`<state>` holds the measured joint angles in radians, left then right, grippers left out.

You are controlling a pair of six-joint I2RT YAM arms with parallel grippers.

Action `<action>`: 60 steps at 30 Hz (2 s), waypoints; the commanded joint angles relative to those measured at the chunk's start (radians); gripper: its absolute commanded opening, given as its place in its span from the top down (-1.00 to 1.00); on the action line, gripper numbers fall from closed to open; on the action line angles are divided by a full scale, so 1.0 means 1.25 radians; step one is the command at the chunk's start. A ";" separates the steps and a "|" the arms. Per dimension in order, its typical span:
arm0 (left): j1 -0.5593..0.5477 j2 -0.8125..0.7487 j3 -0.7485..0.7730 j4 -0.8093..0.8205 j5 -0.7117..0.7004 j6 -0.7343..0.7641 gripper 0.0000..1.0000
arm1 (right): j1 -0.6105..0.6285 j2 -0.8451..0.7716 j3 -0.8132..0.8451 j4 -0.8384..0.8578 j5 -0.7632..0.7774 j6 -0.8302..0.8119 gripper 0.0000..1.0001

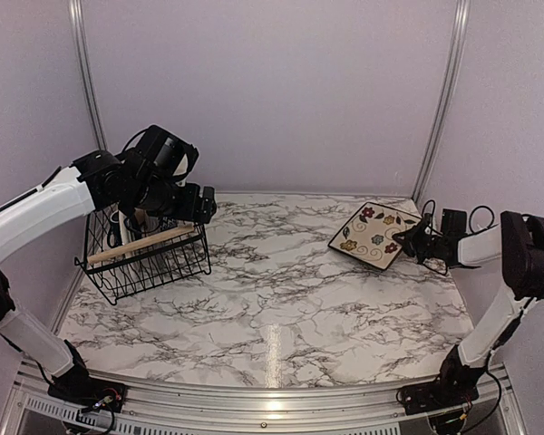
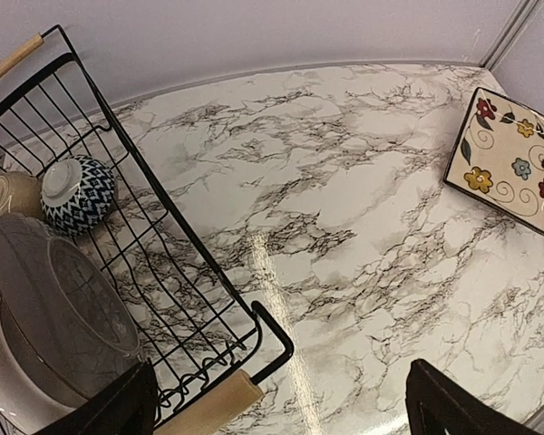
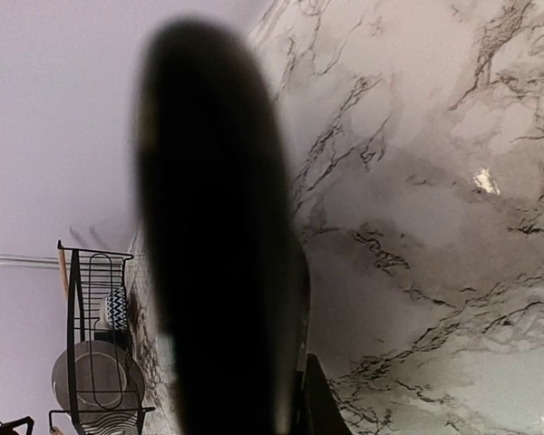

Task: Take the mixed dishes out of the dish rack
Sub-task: Place the plate in the corner of the board, then move the dish rack to the corner of the board.

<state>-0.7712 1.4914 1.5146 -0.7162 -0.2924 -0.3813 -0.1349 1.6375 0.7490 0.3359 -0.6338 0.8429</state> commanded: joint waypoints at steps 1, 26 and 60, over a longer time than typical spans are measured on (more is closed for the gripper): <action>0.004 -0.027 -0.012 -0.016 -0.019 0.003 -0.96 | -0.018 0.052 0.055 0.214 -0.093 0.050 1.00; 0.003 -0.008 -0.028 -0.037 -0.071 0.040 -0.95 | -0.020 0.040 0.101 -0.153 0.349 -0.290 -0.64; -0.046 0.233 0.119 -0.104 0.008 0.018 0.06 | 0.082 -0.253 0.070 -0.225 0.434 -0.407 -0.94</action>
<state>-0.8101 1.7508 1.6375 -0.8101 -0.3229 -0.3508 -0.0437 1.3548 0.8200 0.0780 -0.1177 0.3561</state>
